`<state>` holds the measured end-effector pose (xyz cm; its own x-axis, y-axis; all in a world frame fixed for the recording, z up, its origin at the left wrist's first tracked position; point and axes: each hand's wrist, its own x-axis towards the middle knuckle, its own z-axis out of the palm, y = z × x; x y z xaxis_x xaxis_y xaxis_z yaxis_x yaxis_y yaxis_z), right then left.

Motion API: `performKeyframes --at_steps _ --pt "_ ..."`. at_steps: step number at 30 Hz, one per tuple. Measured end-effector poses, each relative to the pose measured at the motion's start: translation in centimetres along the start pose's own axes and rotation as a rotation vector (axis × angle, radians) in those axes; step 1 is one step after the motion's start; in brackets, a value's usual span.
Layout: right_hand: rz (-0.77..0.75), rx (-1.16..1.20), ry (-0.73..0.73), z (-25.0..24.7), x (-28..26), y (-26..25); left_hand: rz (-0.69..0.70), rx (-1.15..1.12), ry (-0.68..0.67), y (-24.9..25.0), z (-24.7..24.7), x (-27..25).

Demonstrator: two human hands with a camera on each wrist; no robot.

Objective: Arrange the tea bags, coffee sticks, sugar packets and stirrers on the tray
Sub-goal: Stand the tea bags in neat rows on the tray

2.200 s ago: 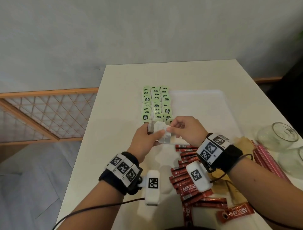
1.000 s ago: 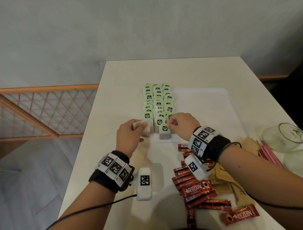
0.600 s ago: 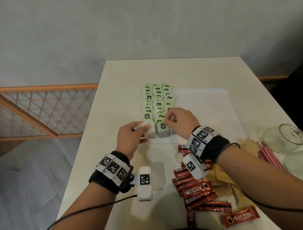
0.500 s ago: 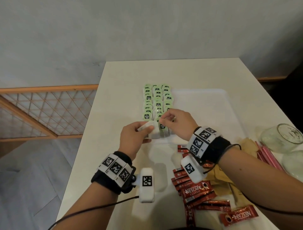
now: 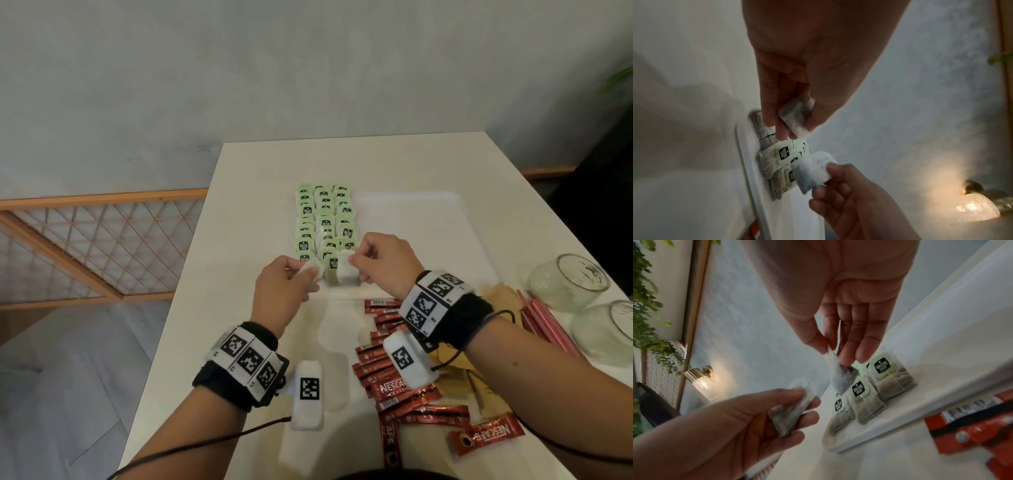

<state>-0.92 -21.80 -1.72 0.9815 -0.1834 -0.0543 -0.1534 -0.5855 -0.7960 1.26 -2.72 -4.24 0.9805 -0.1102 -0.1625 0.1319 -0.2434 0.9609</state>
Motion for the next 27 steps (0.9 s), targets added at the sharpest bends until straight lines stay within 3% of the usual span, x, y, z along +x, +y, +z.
performKeyframes --at_steps 6,13,20,27 --pt "-0.002 0.118 -0.051 0.8 -0.9 -0.8 0.123 0.120 -0.066 1.0 1.9 -1.5" --pt "0.033 0.384 -0.190 0.4 -0.8 -0.7 0.043 -0.029 -0.069 1.7 1.7 -1.3" --pt "0.017 0.271 -0.258 0.1 -0.1 0.3 0.012 -0.042 -0.139 1.8 1.8 -0.8" --pt "0.252 0.119 -0.218 -0.1 1.7 3.6 -0.020 -0.050 -0.033 0.2 0.8 0.5"
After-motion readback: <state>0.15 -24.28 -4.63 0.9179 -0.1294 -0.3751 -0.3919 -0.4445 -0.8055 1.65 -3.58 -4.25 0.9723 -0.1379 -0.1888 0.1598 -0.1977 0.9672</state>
